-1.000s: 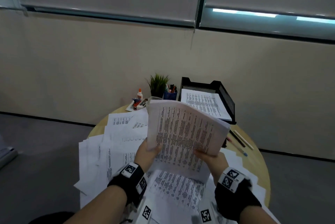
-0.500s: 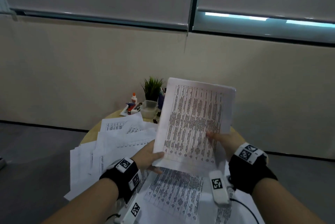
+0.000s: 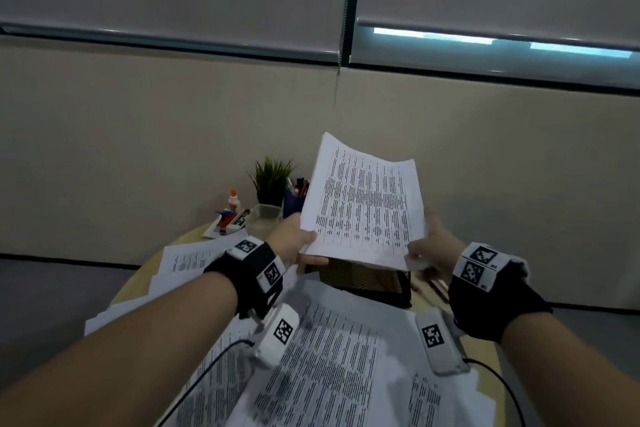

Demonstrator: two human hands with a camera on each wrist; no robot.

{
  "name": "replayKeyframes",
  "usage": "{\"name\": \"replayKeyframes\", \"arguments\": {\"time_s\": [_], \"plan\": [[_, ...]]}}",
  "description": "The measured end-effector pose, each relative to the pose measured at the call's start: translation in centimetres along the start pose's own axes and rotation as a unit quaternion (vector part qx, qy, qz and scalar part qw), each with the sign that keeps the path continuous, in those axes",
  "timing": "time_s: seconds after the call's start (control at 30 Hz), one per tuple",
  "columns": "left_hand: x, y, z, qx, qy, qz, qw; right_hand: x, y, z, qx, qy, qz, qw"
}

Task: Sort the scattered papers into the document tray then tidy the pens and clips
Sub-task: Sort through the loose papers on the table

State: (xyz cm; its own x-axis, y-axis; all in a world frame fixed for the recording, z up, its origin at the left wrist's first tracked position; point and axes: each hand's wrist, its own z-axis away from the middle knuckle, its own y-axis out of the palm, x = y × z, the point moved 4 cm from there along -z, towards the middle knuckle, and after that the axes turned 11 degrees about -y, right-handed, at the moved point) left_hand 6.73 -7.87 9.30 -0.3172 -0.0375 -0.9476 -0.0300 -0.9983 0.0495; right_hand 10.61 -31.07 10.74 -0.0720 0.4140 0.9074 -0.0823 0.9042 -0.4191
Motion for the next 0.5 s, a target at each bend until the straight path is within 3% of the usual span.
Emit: {"name": "replayKeyframes", "arguments": {"time_s": [0.13,0.27,0.37,0.5], "plan": [[-2.8,-0.1,-3.0,-0.032,0.000,-0.085,0.996,1.4,-1.1,-3.3,-0.006,-0.012,0.058,0.998],[-4.4,-0.2,-6.2,-0.066,0.004,-0.092,0.994,1.1,-1.0,-6.0,-0.028,-0.009,0.068,0.997],[-4.0,0.0,-8.1,-0.081,-0.016,-0.086,0.993,-0.1,-0.8,-8.2,-0.037,0.006,0.078,0.996],[-2.2,0.1,-10.5,-0.121,-0.012,-0.168,0.978,-2.5,-0.2,-10.1,-0.013,0.030,0.132,0.991]]}}
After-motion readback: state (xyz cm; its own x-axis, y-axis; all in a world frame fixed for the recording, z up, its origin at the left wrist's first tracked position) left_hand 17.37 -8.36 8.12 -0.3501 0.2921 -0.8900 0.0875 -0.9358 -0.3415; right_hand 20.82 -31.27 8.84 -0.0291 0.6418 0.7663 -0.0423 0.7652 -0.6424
